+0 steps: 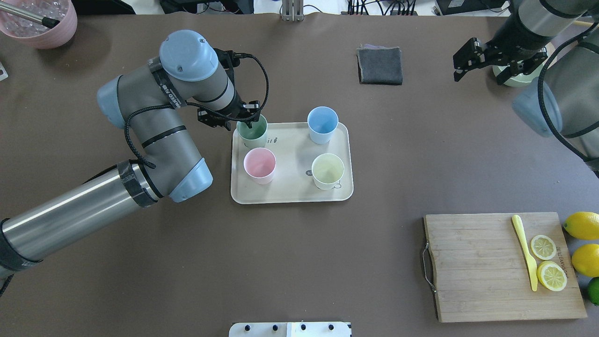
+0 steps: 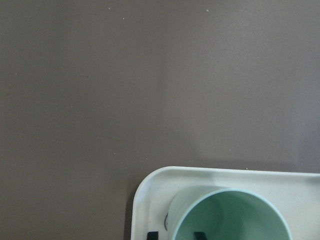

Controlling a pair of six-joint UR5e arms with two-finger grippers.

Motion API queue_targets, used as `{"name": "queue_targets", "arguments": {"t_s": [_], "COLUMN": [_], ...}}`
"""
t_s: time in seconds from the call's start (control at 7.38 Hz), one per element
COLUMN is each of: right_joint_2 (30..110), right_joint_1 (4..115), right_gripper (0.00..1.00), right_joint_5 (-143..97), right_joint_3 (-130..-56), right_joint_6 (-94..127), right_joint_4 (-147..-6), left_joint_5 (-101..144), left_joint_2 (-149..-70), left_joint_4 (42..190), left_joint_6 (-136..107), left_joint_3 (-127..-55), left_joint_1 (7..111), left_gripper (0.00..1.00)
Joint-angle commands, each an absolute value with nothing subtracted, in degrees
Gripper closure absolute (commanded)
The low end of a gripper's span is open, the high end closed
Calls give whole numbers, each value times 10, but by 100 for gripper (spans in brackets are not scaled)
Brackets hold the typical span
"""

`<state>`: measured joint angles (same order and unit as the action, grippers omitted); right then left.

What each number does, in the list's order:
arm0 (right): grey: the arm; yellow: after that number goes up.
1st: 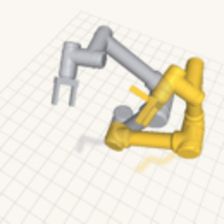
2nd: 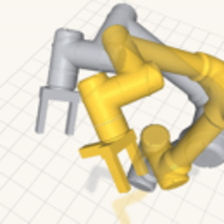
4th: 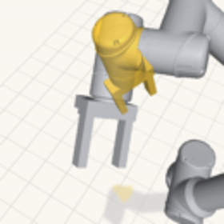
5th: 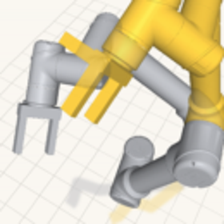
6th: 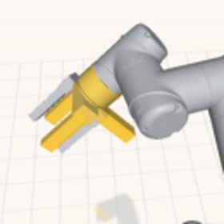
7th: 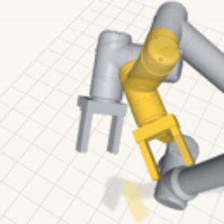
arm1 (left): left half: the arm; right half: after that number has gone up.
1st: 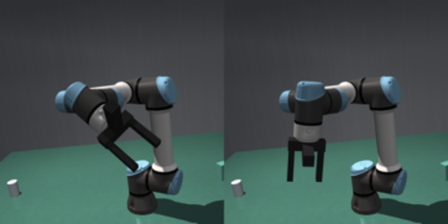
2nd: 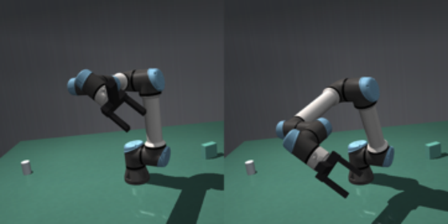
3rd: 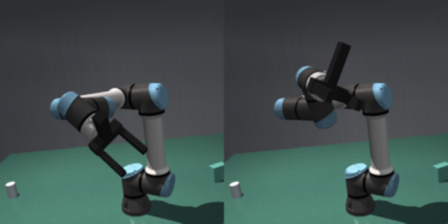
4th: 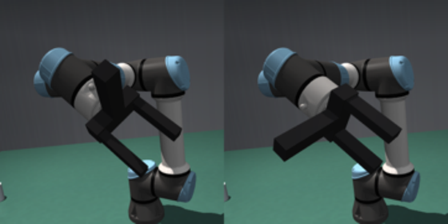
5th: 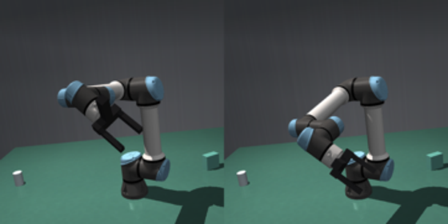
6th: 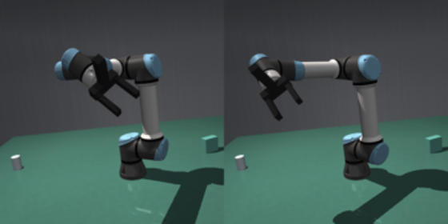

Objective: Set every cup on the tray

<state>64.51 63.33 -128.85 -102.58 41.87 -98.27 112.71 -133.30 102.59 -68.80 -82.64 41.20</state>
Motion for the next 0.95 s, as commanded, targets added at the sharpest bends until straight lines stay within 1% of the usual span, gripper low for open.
{"name": "queue_targets", "arguments": {"t_s": [0.0, 0.14, 0.41, 0.68, 0.81], "right_joint_2": [665, 684, 736, 803, 842], "right_joint_1": [649, 664, 694, 747, 789], "right_gripper": [0, 0, 0, 0, 0], "right_joint_5": [-1288, -1288, -1293, -1331, -1345], "right_joint_3": [-1026, -1026, -1029, -1026, -1025], "right_joint_6": [380, 344, 268, 171, 133], "right_joint_4": [-983, -983, -983, -983, -981], "left_joint_5": [1203, 1208, 1210, 1233, 1236], "left_joint_2": [-1322, -1284, -1150, -1070, -1021], "left_joint_4": [1008, 976, 964, 966, 985], "left_joint_6": [-646, -577, -444, -341, -221], "left_joint_3": [-875, -937, -1040, -1045, -1043], "left_joint_1": [479, 502, 564, 672, 721], "left_gripper": [2, 2, 2, 2, 2]}}
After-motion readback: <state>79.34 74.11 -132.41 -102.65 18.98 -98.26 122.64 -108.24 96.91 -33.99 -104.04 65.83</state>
